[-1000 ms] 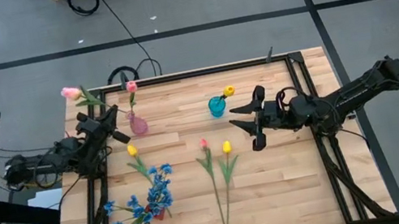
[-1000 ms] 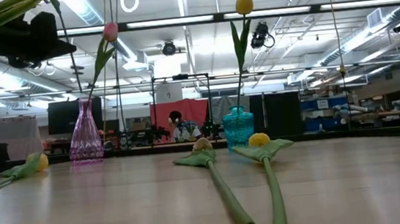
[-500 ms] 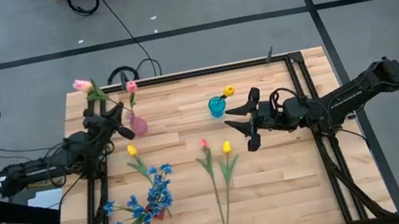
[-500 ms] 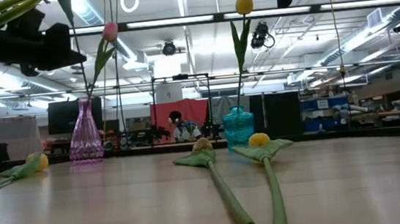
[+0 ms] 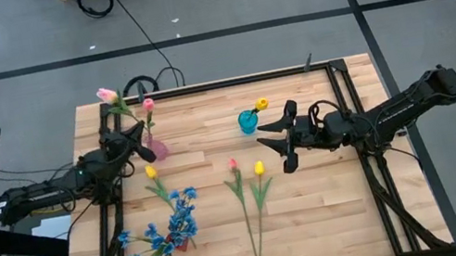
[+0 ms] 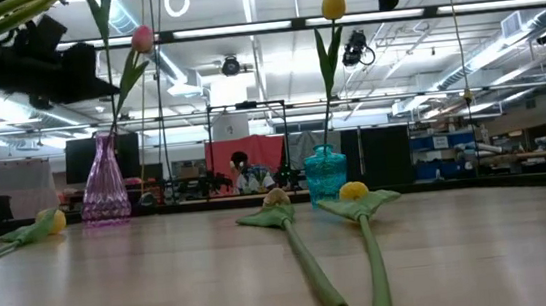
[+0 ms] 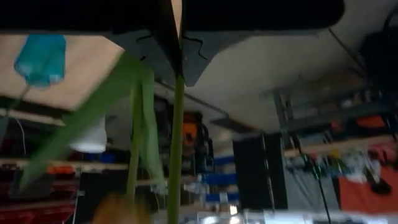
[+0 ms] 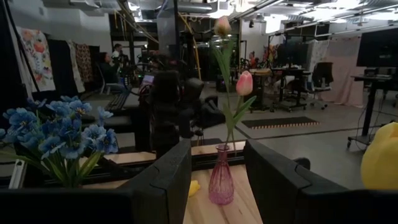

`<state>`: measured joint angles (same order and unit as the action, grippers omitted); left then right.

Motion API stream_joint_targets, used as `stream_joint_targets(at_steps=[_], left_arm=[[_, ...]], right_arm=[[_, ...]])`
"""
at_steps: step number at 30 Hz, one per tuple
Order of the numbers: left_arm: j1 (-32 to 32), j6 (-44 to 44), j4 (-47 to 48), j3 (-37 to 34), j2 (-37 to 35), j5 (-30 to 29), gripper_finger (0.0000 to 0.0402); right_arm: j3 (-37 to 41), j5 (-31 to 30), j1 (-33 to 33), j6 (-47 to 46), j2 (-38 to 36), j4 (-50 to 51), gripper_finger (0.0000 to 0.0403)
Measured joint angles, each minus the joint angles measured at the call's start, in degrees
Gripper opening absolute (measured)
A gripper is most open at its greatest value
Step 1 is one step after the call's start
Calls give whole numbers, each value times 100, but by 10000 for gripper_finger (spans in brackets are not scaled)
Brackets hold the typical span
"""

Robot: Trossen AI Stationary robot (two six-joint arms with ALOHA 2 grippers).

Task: Sort flowers into vase by color
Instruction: Put the right pink tulip into the violet vase

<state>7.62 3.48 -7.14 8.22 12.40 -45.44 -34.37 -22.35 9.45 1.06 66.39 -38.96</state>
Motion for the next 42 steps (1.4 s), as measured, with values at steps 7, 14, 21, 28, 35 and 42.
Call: stream_joint_targets(at_steps=[7,14,21,28,35,42], left_arm=[[-11,18,1091,935,0,-39,6],[-13,-1173,2375,1418,-2,475,6],[-15,-1278,2137,1088,2,611,6],[-15,-1135,2264,1013,1,580,7],[-15,-1217,2700,1001,0,818,25],[-15,-1290,2643,937,-2,869,97]], right_arm=[[0,0,0,0,0,3,161],[0,0,0,48,0,7,161],[0,0,-11,52,-2,13,161],[0,0,-11,48,-2,36,161],[0,0,-11,55,-2,49,161],[-2,0,-11,57,-2,103,161]])
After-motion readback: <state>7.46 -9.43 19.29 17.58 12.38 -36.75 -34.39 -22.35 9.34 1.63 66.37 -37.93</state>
